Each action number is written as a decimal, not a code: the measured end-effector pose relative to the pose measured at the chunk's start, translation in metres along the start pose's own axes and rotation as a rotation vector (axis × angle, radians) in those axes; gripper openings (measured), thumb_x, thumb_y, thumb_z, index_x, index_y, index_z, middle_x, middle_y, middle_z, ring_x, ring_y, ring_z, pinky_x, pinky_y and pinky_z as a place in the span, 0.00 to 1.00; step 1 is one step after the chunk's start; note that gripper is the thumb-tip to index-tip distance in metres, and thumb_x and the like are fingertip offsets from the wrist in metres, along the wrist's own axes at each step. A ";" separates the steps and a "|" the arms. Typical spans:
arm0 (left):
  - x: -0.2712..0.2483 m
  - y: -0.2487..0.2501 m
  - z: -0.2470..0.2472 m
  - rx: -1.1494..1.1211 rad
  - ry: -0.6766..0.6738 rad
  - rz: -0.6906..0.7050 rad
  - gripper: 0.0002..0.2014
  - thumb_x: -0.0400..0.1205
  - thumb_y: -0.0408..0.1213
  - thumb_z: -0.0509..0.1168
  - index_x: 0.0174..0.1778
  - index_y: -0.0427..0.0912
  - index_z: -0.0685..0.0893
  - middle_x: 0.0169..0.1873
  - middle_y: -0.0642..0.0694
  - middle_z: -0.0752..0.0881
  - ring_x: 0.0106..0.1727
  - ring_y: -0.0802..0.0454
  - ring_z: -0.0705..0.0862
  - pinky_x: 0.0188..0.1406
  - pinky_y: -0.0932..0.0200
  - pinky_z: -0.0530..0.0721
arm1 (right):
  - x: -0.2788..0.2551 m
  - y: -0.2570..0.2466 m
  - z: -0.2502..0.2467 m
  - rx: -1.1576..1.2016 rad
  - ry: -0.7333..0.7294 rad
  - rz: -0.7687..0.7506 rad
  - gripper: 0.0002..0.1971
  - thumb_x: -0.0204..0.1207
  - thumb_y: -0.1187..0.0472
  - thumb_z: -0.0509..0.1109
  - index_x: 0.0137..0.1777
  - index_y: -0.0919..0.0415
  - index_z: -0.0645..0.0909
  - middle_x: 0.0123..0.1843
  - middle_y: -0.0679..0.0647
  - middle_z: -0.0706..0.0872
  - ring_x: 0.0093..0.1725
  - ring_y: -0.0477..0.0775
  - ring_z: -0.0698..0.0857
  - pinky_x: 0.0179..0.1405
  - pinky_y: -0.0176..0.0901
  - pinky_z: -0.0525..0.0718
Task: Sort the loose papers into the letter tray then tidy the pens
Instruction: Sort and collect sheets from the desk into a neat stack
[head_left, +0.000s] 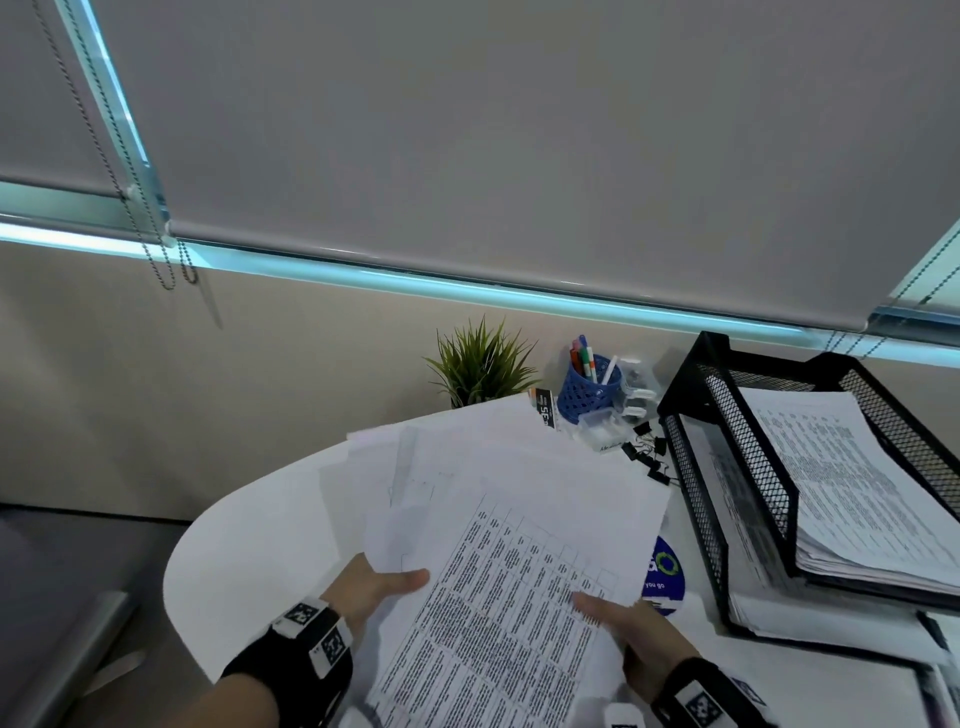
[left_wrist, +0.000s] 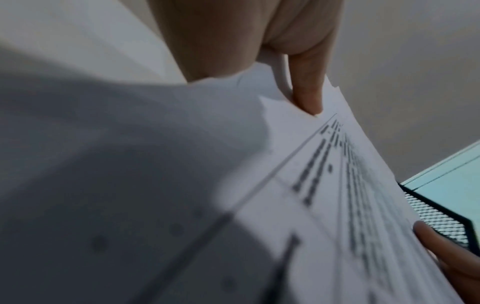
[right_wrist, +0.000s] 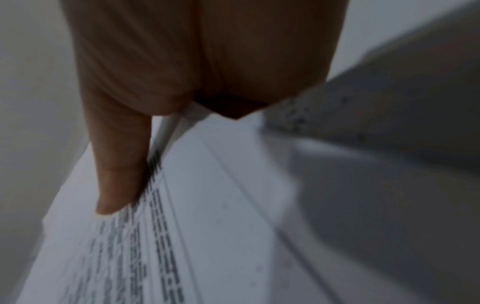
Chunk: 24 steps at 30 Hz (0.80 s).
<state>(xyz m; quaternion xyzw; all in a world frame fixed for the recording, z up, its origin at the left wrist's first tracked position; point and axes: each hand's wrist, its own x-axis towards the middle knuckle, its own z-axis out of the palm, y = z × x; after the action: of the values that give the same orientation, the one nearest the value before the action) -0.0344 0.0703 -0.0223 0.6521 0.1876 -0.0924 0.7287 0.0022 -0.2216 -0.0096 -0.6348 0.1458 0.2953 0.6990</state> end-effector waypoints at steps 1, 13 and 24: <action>0.002 0.005 0.001 -0.011 -0.020 0.049 0.39 0.47 0.59 0.83 0.54 0.53 0.82 0.50 0.53 0.89 0.60 0.48 0.82 0.76 0.43 0.65 | -0.005 -0.008 -0.001 0.007 0.003 -0.015 0.32 0.50 0.65 0.88 0.57 0.65 0.82 0.47 0.59 0.92 0.50 0.63 0.88 0.50 0.56 0.84; 0.005 0.130 0.044 -0.204 -0.024 0.423 0.26 0.59 0.29 0.77 0.54 0.47 0.84 0.49 0.47 0.90 0.53 0.53 0.88 0.52 0.60 0.86 | -0.043 -0.120 0.005 -0.079 0.345 -0.606 0.23 0.47 0.45 0.86 0.30 0.56 0.77 0.28 0.40 0.85 0.41 0.47 0.87 0.66 0.51 0.75; 0.008 0.113 0.051 -0.123 -0.022 0.375 0.30 0.53 0.35 0.83 0.52 0.49 0.83 0.46 0.48 0.91 0.51 0.53 0.89 0.53 0.56 0.85 | -0.041 -0.099 0.025 -0.101 0.160 -0.551 0.53 0.38 0.41 0.81 0.69 0.61 0.78 0.43 0.34 0.82 0.33 0.18 0.81 0.29 0.13 0.76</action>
<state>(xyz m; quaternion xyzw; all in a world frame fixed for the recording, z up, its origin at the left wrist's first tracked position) 0.0240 0.0358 0.0822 0.6288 0.0603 0.0495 0.7737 0.0251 -0.2084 0.0976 -0.7059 0.0076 0.0502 0.7065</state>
